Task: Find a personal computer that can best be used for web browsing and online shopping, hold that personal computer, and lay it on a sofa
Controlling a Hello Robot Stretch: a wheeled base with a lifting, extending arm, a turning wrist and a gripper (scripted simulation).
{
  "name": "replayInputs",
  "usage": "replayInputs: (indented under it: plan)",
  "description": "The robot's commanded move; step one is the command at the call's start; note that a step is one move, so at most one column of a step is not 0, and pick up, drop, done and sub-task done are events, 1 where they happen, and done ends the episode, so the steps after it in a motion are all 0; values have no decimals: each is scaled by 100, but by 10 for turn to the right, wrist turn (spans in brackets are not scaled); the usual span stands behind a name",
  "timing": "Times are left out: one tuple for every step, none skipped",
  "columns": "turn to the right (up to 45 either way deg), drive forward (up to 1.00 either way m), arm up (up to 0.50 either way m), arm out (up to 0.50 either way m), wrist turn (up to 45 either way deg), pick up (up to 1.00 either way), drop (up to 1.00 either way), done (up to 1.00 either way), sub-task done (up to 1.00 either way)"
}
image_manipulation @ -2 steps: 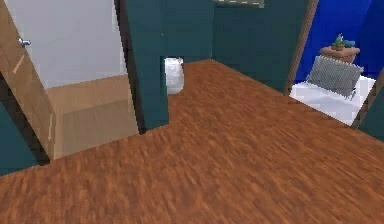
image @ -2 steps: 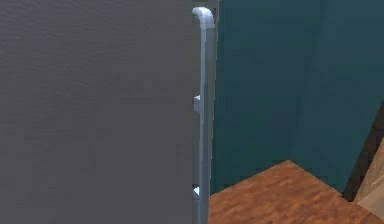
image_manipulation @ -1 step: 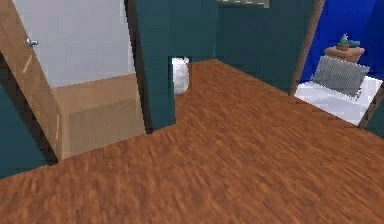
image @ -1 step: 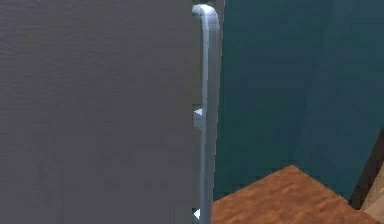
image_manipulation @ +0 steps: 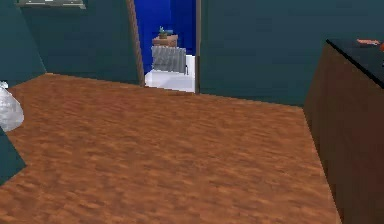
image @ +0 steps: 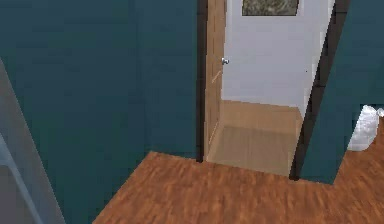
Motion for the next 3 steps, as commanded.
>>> replayInputs:
  plan:
    - [150, 0, 0, 0, 0, 0, 0, 0, 0]
    - [0, 100, 0, 0, 0, 0, 0, 0, 0]
    - [30, 0, 0, 0, 0, 0, 0, 0, 0]
